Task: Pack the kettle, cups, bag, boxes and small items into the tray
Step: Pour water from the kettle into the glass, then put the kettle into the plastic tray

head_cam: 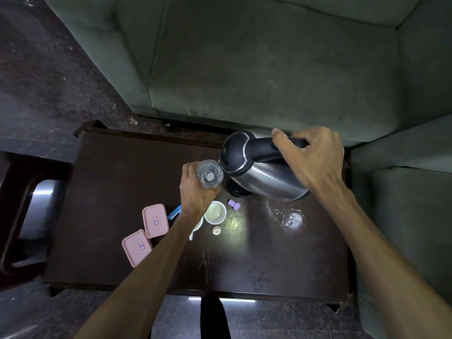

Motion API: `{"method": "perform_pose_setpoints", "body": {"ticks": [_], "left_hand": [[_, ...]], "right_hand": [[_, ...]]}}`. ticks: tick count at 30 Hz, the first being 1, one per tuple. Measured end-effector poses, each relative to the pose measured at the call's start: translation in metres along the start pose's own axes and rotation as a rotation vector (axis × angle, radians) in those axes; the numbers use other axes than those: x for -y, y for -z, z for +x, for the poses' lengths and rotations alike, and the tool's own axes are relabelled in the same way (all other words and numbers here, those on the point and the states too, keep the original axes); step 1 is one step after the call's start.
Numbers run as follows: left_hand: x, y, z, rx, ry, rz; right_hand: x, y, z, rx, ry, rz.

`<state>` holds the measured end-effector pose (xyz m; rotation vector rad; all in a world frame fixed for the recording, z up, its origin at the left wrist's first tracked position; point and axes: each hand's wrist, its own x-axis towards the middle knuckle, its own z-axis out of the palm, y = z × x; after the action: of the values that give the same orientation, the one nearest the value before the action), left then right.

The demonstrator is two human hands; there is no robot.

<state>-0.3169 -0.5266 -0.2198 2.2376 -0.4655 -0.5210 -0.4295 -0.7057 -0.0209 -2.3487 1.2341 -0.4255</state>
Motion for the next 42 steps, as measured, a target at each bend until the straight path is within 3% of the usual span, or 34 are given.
{"method": "perform_pose_setpoints", "body": {"ticks": [6,9,12,16,22,34,42], "left_hand": [[-0.004,0.008,-0.001,0.072,-0.022,0.032],[-0.014,0.024,-0.012,-0.012,-0.073,0.009],[-0.032,0.051,-0.029,-0.149,-0.041,-0.254],[-0.055,0.092,-0.038,-0.152,0.148,-0.647],[-0.054,0.166,-0.034,-0.244,0.225,-0.896],[0.065,0.388,-0.001,-0.656,0.319,-0.933],[0.151,0.545,0.043,-0.853,0.251,-0.831]], "right_hand": [[0.009,0.014,-0.008,-0.008,-0.006,0.084],[0.02,0.019,-0.012,-0.021,-0.021,0.122],[0.034,0.019,-0.017,-0.028,-0.046,0.154],[0.063,0.007,-0.027,-0.034,-0.077,0.238],[0.124,-0.036,-0.047,-0.003,-0.142,0.465],[0.347,-0.187,-0.084,0.251,0.071,0.76],[0.509,-0.293,-0.115,0.412,0.151,0.997]]}}
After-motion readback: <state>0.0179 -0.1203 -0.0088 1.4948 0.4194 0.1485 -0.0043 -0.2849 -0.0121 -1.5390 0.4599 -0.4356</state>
